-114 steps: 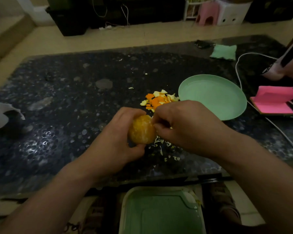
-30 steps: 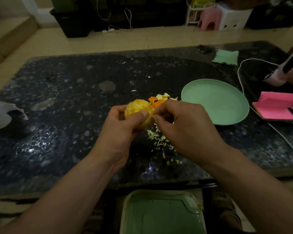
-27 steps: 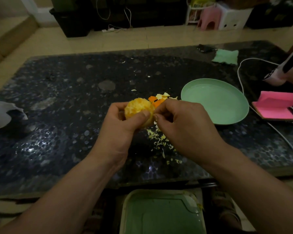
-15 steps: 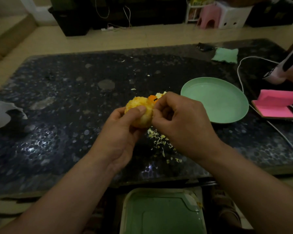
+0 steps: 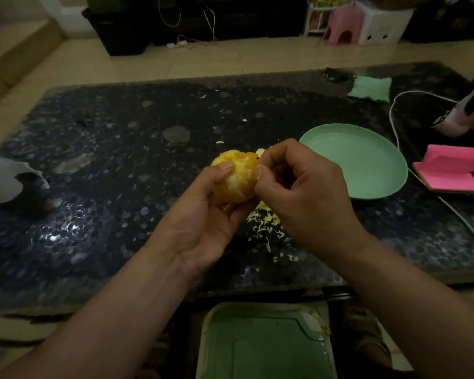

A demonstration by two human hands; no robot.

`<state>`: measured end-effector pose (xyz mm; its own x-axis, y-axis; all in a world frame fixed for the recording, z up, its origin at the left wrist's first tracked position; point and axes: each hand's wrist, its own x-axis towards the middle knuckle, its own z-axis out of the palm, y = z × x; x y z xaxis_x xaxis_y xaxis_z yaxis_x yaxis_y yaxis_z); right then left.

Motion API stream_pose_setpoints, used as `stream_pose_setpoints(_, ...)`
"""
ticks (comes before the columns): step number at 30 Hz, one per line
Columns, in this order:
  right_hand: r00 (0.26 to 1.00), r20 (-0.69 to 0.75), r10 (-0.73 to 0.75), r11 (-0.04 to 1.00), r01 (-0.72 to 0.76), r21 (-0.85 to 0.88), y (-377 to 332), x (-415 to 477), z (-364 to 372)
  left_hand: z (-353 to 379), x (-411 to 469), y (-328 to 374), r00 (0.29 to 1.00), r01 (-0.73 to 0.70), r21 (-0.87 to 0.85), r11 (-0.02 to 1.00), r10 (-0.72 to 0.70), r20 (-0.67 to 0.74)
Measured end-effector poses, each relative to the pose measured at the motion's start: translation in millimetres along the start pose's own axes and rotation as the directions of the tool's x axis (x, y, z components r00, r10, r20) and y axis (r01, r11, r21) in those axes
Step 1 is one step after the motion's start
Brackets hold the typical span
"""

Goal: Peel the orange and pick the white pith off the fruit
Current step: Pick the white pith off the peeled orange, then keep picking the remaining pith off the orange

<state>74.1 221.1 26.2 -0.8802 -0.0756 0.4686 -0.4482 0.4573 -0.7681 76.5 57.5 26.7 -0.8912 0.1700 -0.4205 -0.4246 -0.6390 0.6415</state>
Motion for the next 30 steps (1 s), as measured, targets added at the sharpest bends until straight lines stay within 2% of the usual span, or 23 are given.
stream_pose_setpoints(5, 1.000, 0.002, -0.011, 1.000, 0.011, -0.017, 1.1, -0.3, -1.9, 0.3, -1.1, 3.0, 1.000, -0.014, -0.026, 1.000, 0.014, 0.009)
stream_pose_setpoints(12, 1.000, 0.021, -0.010, 0.999, 0.010, -0.030, 3.7, -1.2, -5.8, -2.0, -0.3, 11.0, 0.998, -0.039, -0.147, 0.988, 0.046, 0.042)
stream_pose_setpoints(16, 0.999, 0.034, 0.035, 0.998, -0.033, -0.046, 4.1, 0.3, -7.8, -5.2, 1.2, 12.5, 0.996, -0.035, -0.137, 0.990, 0.045, 0.075)
stream_pose_setpoints(20, 0.982, 0.074, 0.172, 0.984, -0.169, -0.049, 11.1, 6.8, -7.2, -7.3, 2.5, 10.4, 0.998, -0.019, -0.111, 0.994, 0.026, 0.055)
stream_pose_setpoints(23, 0.899, 0.257, 0.355, 0.934, -0.354, -0.051, 24.0, 13.6, -9.7, -10.4, 4.4, 10.3, 1.000, -0.002, -0.075, 0.997, 0.001, -0.005)
stream_pose_setpoints(25, 0.842, 0.310, 0.442, 0.881, -0.472, 0.025, 31.4, 15.1, -10.8, -12.5, 5.8, 13.0, 0.999, -0.010, -0.074, 0.997, 0.007, -0.043)
stream_pose_setpoints(28, 0.791, 0.345, 0.506, 0.801, -0.579, 0.152, 36.1, 17.6, -12.4, -14.3, 6.9, 17.9, 0.997, -0.023, -0.089, 0.996, 0.017, -0.072)
stream_pose_setpoints(30, 0.783, 0.342, 0.520, 0.796, -0.589, 0.139, 37.5, 18.2, -12.0, -15.5, 7.9, 18.6, 0.997, -0.012, -0.091, 0.996, 0.005, -0.077)
